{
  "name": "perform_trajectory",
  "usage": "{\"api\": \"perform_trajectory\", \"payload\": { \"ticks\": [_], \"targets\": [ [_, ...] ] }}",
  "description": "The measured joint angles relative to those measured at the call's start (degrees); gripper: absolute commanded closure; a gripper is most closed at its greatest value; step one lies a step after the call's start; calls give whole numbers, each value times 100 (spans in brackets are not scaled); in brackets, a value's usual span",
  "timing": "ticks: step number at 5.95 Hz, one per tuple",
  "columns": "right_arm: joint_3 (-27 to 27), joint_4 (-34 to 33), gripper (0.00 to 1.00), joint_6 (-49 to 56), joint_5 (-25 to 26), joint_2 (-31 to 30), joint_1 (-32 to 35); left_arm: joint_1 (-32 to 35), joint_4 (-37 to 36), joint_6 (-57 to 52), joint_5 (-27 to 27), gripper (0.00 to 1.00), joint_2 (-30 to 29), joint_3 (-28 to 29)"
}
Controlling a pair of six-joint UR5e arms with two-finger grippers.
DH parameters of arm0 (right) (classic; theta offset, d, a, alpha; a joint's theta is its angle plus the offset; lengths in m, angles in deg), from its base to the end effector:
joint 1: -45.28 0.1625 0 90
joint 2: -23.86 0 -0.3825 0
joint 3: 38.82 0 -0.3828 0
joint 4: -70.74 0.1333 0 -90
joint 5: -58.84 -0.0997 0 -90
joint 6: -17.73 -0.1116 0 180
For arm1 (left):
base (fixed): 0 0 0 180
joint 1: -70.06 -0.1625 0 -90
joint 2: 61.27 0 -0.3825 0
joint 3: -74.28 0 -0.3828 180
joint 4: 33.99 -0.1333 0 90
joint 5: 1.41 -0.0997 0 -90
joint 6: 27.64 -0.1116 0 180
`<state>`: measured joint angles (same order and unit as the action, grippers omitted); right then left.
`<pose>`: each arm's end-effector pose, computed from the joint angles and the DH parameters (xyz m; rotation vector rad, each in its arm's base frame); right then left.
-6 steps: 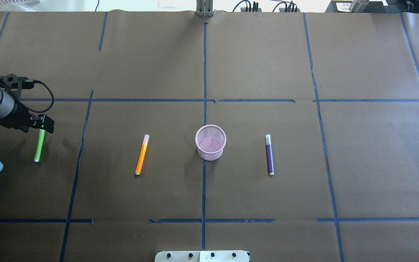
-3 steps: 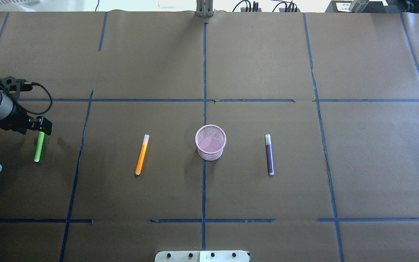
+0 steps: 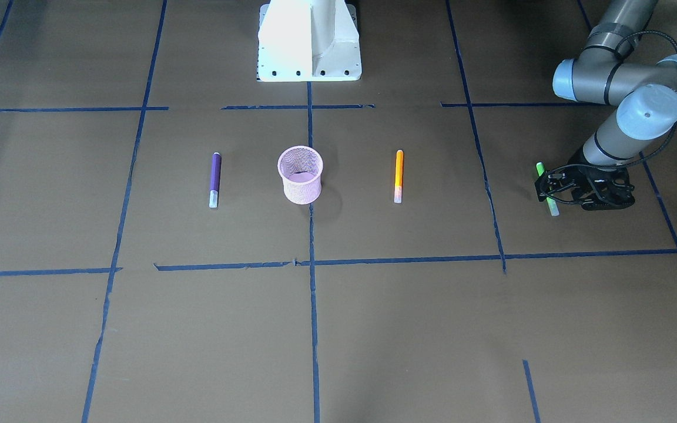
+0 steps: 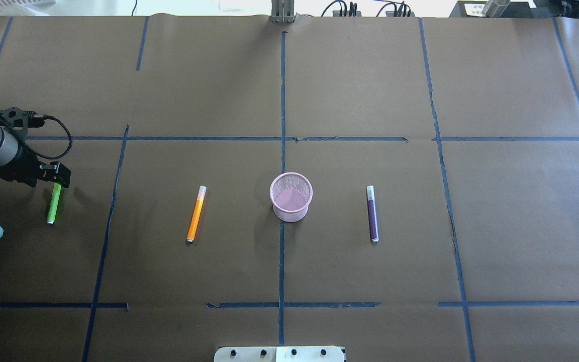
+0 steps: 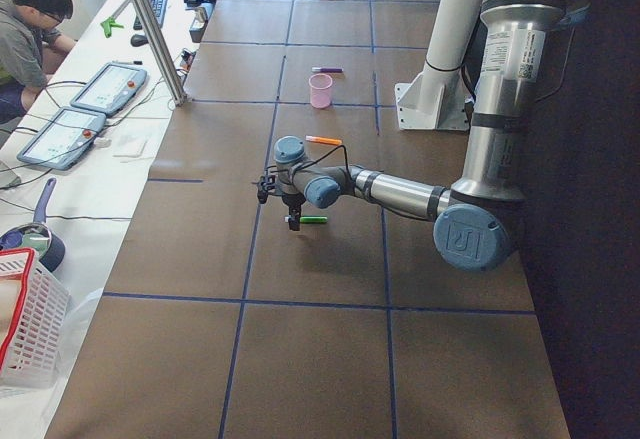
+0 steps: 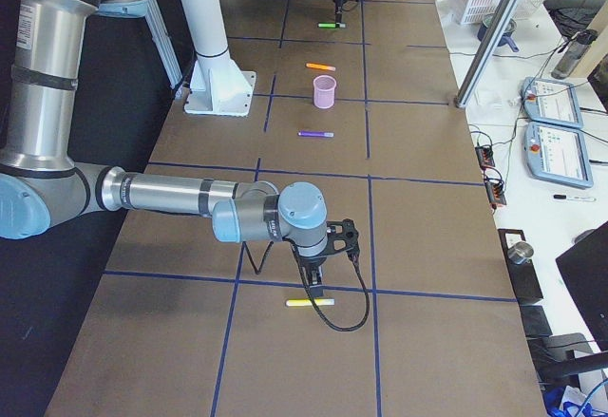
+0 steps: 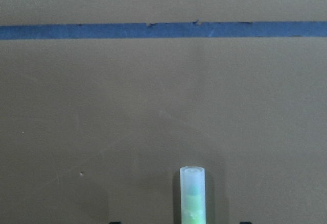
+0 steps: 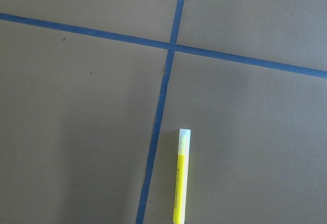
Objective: Collect pens into pen holder
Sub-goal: 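Lower the left gripper over the green marker and close on it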
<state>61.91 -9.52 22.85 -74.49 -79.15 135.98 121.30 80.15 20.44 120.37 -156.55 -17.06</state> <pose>0.0617 -0.4051 0.6180 0.1622 -0.7483 -0.1226 0.2860 -0.4753 0.5298 0.0078 0.7517 -0.0061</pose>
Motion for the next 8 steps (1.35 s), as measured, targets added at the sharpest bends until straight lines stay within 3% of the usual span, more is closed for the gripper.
{"api": "perform_trajectory", "payload": {
  "ticks": [7, 8],
  "targets": [
    [0, 2, 0, 15, 0, -17, 0, -68, -5, 0, 47, 30, -26, -2],
    [0, 2, 0, 15, 0, -18, 0, -114, -5, 3, 48, 49, -26, 8]
  ]
}}
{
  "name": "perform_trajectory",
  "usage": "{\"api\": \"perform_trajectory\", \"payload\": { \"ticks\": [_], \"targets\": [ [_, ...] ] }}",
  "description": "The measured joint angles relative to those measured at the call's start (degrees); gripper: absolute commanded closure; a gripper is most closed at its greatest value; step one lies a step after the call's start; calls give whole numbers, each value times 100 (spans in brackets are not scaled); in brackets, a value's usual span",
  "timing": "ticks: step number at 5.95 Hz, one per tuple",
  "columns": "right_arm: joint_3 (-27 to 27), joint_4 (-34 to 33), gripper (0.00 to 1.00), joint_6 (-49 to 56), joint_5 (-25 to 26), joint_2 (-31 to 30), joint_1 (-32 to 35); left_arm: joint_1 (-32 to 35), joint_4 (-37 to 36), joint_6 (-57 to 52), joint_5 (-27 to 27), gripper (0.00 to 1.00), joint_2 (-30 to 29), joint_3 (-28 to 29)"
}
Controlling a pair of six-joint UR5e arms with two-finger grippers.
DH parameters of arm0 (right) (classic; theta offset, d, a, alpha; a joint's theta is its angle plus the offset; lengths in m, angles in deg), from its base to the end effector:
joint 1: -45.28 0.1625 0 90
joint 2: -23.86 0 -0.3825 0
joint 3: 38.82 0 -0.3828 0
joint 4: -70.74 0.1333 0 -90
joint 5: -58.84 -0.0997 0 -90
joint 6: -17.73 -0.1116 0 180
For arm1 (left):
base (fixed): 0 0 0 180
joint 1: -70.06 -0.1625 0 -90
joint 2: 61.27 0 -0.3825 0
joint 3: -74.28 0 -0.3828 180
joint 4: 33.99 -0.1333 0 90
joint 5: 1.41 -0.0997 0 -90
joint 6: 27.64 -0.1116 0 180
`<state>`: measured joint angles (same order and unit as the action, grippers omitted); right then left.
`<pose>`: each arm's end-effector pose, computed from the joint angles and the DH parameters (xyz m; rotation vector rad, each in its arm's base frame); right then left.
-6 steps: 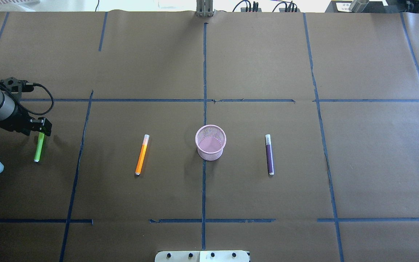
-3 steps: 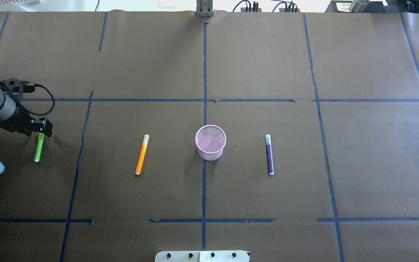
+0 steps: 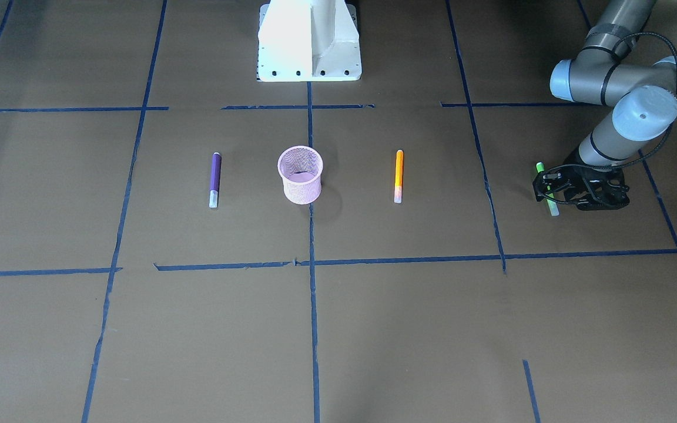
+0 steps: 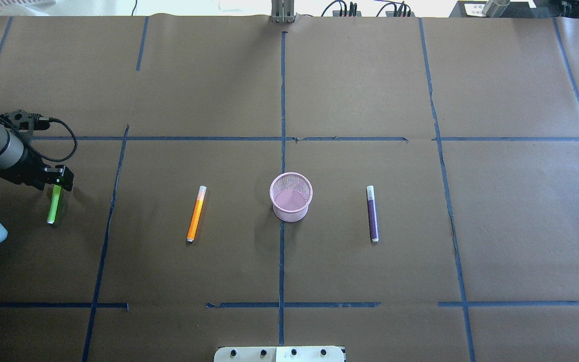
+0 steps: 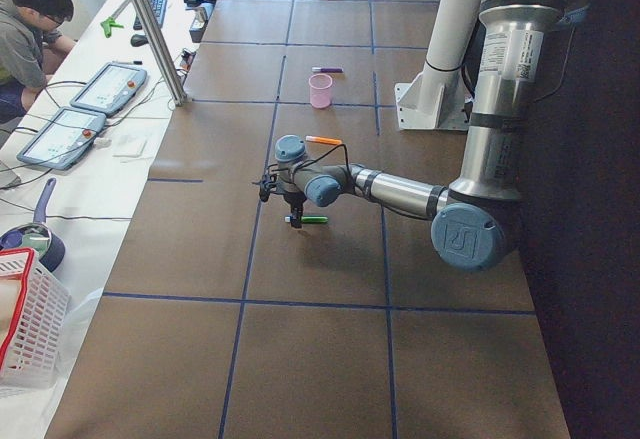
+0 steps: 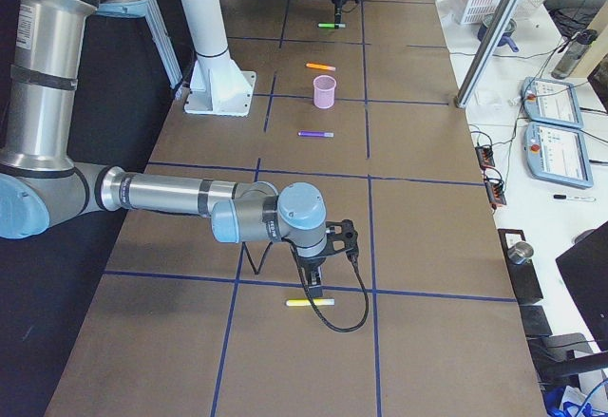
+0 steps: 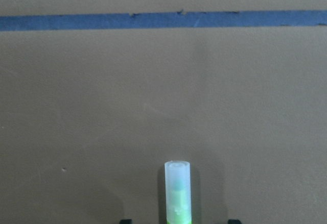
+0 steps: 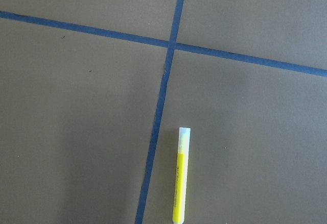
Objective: Collect pens into pen holder
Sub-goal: 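Lower the left gripper over the green marker and close on it, then lift the green marker with the left gripper and carry it over the pink cup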
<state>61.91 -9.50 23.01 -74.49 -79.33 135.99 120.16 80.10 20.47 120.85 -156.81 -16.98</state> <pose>0.0617 -0.4036 0.6192 0.1607 -0.7483 -0.1240 0.2969 -0.4700 0.5277 -0.0041 0.7588 0.0154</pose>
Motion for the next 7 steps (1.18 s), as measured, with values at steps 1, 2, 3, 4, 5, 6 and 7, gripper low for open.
{"api": "perform_trajectory", "payload": {
  "ticks": [1, 2, 3, 4, 5, 6, 7],
  "targets": [
    [0, 0, 0, 0, 0, 0, 0, -47, 0, 7, 1, 88, 0, 10],
    [0, 3, 0, 0, 0, 0, 0, -73, 0, 7, -3, 100, -2, -10],
    [0, 6, 0, 0, 0, 0, 0, -83, -10, -5, -1, 100, 8, -57],
    [0, 11, 0, 0, 0, 0, 0, -83, -9, -18, -19, 100, 6, -151],
    [0, 13, 0, 0, 0, 0, 0, -77, -15, -23, -53, 100, 4, -278],
    [0, 13, 0, 0, 0, 0, 0, -74, -20, -19, -93, 100, 4, -488],
    [0, 16, 0, 0, -2, -3, 0, -68, -30, -39, -244, 100, -41, -812]
  ]
}}
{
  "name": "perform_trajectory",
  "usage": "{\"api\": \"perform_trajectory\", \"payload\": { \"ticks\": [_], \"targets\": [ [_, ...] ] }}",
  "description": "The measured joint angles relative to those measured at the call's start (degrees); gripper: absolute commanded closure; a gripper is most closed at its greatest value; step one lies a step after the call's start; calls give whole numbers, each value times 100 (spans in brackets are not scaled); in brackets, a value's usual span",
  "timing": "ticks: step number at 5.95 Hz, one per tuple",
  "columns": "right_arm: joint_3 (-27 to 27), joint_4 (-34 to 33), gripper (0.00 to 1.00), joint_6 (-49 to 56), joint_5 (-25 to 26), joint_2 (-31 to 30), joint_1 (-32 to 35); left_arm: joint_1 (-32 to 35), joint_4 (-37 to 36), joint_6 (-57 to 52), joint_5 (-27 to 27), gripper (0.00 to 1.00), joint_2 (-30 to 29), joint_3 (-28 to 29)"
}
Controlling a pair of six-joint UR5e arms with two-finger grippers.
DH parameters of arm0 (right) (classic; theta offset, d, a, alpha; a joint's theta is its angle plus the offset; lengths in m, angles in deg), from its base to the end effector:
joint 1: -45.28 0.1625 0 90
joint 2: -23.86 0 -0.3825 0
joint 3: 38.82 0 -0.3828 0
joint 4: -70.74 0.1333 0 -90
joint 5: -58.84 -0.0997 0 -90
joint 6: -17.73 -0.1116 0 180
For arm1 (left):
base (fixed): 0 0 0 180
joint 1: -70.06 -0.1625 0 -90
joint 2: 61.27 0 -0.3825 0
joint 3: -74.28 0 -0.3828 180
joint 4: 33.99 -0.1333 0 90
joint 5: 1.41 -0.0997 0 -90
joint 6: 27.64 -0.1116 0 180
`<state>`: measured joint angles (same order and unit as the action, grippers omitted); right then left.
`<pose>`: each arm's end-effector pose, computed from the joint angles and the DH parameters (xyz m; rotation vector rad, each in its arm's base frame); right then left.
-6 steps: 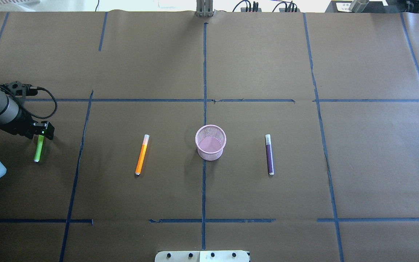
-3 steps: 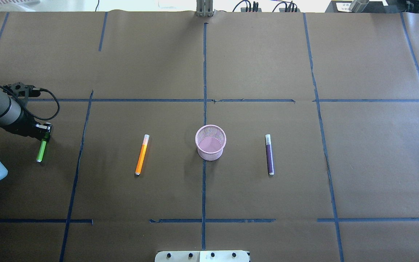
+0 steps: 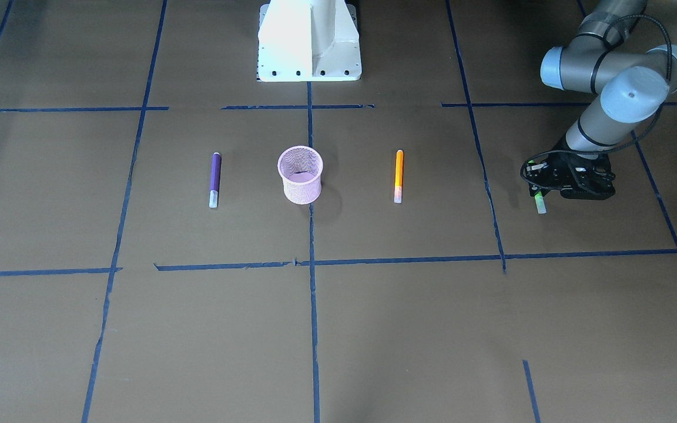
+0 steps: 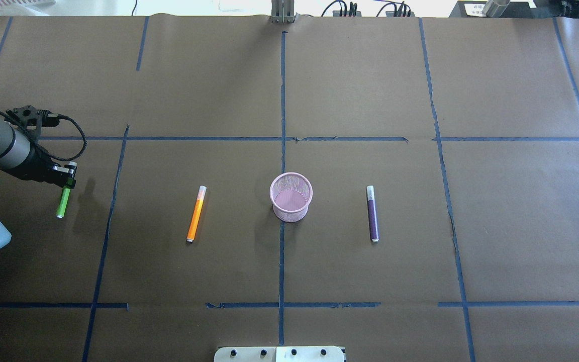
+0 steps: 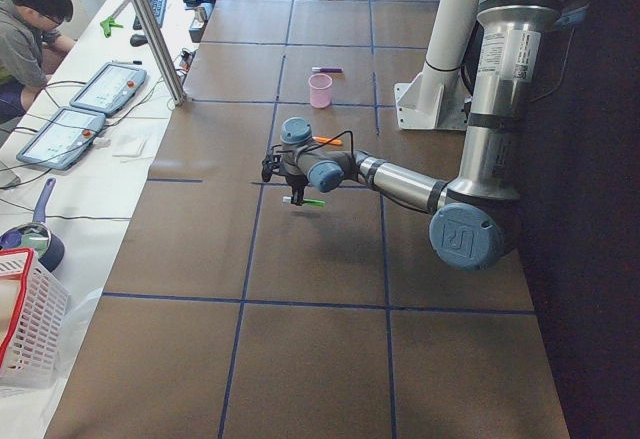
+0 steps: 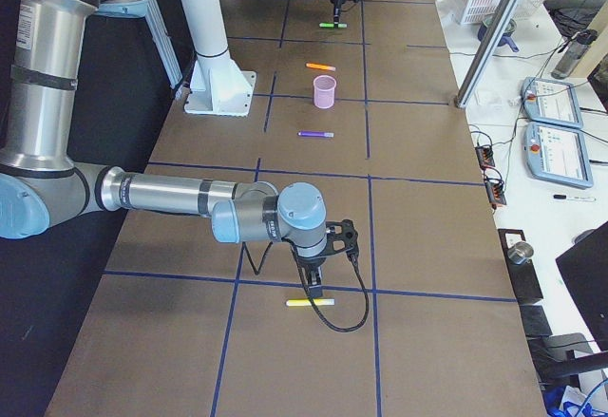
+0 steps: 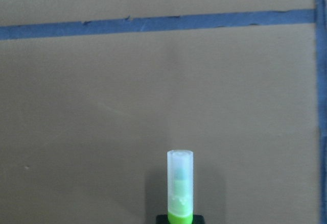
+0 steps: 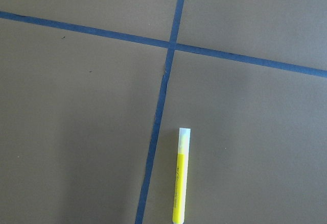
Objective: Collect pens into pen holder
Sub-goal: 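Lift the green marker with the left gripper and carry it over the pink cup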
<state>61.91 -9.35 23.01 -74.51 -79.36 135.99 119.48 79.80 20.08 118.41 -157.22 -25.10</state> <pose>0.0617 -0.4036 0.6191 0.1627 -0.7485 -0.1248 0.2969 -0.4663 0.4539 0.1303 0.8223 0.0603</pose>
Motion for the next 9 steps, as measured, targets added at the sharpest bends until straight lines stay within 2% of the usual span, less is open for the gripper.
{"api": "perform_trajectory", "payload": {
  "ticks": [2, 3, 4, 5, 6, 7, 8, 9],
  "targets": [
    [2, 2, 0, 2, -1, -12, 0, -15, 9, 0, -523, 100, -543, -533],
    [6, 2, 0, 9, -5, -30, 0, -149, 34, 309, -1084, 100, -842, -810],
    [8, 5, 0, 18, -4, -49, 0, -485, 38, 884, -1839, 100, -1127, -1090],
    [11, 9, 0, 29, 3, -52, 0, -1039, 28, 1497, -2844, 100, -1440, -1278],
    [13, 10, 0, 45, 8, -53, 0, -1642, -101, 2031, -3834, 100, -1840, -1314],
    [11, 11, 0, 62, 16, -56, 0, -2095, -546, 2378, -4555, 100, -2348, -1263],
    [10, 11, 0, 73, 24, -58, 0, -2456, -1012, 2703, -5113, 100, -2813, -1048],
    [11, 11, 0, 77, 25, -58, 0, -2749, -1222, 3054, -5576, 100, -3219, -597]
  ]
}}
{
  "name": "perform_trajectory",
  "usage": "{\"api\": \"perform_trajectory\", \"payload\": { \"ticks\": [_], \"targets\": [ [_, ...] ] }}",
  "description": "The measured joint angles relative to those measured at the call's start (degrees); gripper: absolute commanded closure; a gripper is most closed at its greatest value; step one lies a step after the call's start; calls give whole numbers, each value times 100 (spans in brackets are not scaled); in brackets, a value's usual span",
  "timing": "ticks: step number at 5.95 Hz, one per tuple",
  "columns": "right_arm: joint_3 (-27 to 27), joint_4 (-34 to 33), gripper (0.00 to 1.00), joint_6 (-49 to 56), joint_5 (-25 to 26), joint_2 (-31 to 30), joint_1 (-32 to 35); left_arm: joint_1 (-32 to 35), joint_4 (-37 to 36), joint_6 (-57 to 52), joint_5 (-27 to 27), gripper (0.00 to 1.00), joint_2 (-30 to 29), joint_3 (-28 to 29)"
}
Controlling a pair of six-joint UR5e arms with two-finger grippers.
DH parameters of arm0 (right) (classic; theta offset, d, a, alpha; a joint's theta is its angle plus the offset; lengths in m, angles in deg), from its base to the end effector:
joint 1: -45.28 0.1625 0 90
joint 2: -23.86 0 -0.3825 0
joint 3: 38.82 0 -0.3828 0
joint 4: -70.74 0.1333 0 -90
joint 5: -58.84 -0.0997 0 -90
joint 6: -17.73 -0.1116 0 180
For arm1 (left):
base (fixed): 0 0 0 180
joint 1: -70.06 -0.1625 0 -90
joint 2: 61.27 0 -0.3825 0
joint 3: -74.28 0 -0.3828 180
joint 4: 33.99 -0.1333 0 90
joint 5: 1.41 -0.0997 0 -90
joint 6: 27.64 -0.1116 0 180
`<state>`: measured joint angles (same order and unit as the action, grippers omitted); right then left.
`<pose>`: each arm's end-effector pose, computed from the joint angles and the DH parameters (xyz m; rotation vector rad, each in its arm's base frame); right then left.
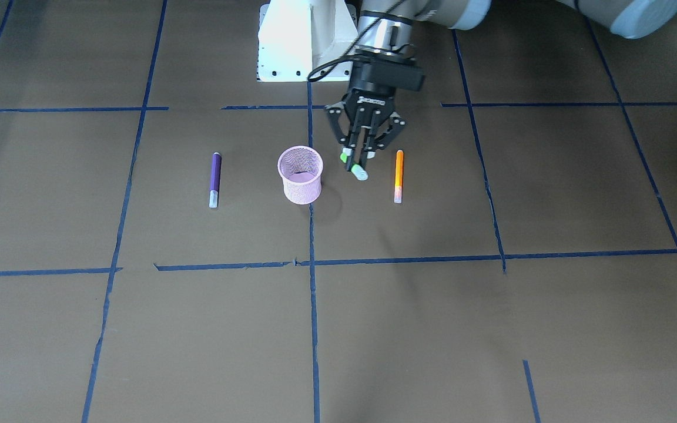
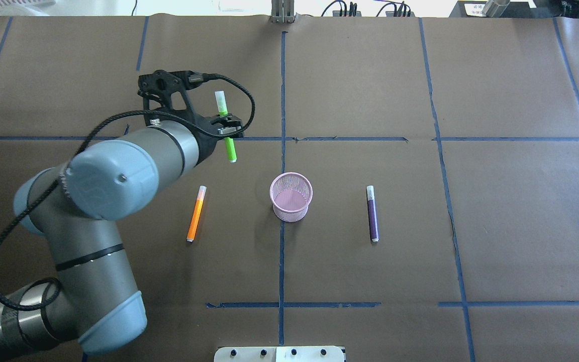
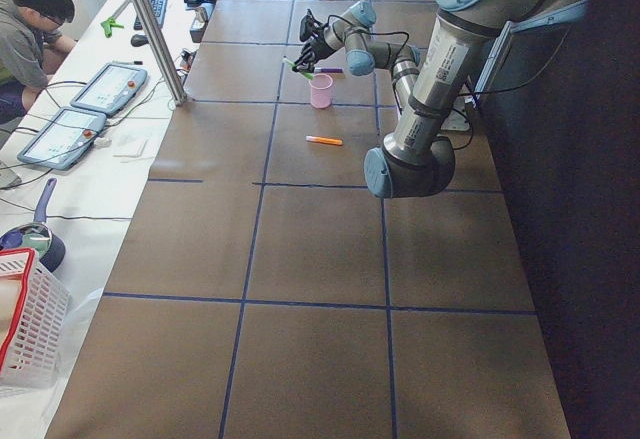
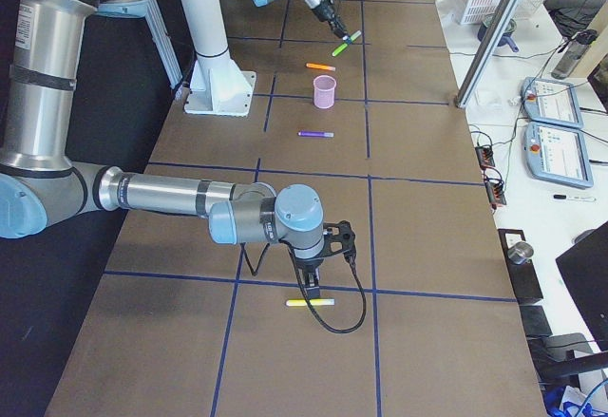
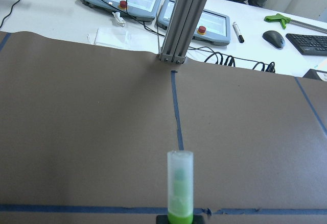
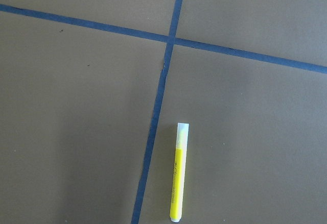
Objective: Collect pens into pen holder
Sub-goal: 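Lift the green marker with the left gripper and carry it over the pink cup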
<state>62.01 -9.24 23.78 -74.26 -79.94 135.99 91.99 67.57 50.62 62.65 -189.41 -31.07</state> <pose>0.0620 -0.3993 0.6224 0.1614 -0.7436 -0.1349 0.4858 -0.3919 0.1076 0.7120 0.9555 -0.4132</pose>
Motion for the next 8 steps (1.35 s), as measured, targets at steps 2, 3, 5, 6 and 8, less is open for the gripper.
{"api": "perform_trajectory", "payload": {
  "ticks": [2, 3, 5, 6, 8],
  "targets": [
    [1, 0, 0, 2, 2, 0, 0, -356, -68, 431, -465, 100, -468, 736],
    [-1, 0, 0, 2, 6, 0, 0, -498, -73, 549, -525, 91, -564, 918],
    [-8, 0, 0, 2, 24, -7, 0, -674, -75, 602, -532, 0, -602, 1017],
    [-10, 0, 0, -6, 37, -8, 0, -692, -81, 584, -505, 0, -605, 986],
    [-9, -9, 0, -80, -6, -3, 0, -672, -156, 538, -74, 0, -572, 741]
  ]
}}
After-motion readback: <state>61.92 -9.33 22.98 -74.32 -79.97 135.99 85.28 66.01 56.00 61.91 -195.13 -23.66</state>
